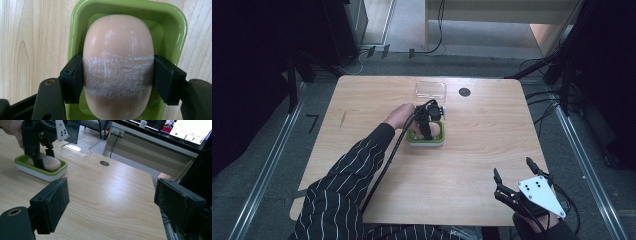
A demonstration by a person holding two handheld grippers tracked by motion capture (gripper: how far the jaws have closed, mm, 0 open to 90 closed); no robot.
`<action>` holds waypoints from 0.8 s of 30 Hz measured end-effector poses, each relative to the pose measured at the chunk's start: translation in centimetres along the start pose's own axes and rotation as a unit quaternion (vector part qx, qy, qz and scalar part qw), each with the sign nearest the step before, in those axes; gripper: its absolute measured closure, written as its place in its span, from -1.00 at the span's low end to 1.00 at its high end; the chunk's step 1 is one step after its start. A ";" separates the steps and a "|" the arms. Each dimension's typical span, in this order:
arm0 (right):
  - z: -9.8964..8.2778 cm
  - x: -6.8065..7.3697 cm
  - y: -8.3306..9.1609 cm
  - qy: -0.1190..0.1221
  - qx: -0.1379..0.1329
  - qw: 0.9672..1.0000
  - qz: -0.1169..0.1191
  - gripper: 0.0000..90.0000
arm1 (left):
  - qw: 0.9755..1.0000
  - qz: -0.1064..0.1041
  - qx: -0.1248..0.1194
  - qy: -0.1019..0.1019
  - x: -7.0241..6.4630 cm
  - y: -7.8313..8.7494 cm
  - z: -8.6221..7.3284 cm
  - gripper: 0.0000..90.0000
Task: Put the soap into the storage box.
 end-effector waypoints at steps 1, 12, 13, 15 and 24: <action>0.0 0.0 0.0 0.000 0.000 1.000 0.000 -0.70 | 1.000 0.000 -0.002 0.001 0.0 -0.1 0.0 -0.26; 0.0 0.0 0.0 0.003 0.000 1.000 0.000 -0.70 | 1.000 -0.012 -0.002 -0.012 -0.1 -0.2 0.0 -0.26; 0.0 0.0 0.0 0.003 -0.001 1.000 0.000 -0.70 | 1.000 -0.014 -0.001 -0.017 -0.1 -0.2 0.0 -0.26; 0.0 0.0 0.0 0.001 -0.001 1.000 0.000 -0.70 | 1.000 -0.022 -0.001 -0.020 -0.2 -0.2 0.0 -0.26; 0.0 0.0 0.0 0.000 0.000 1.000 0.000 -0.70 | 1.000 -0.010 0.004 -0.023 0.0 -0.1 0.0 -0.30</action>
Point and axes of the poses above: each handheld gripper's, and its own axes: y roughly backward along the jaws, z roughly out of its top, x roughly to its left, the point moved 8 cm from there along -y, roughly forward along the jaws, and after that the axes turned 6 degrees about -z, right-handed, at the moved point
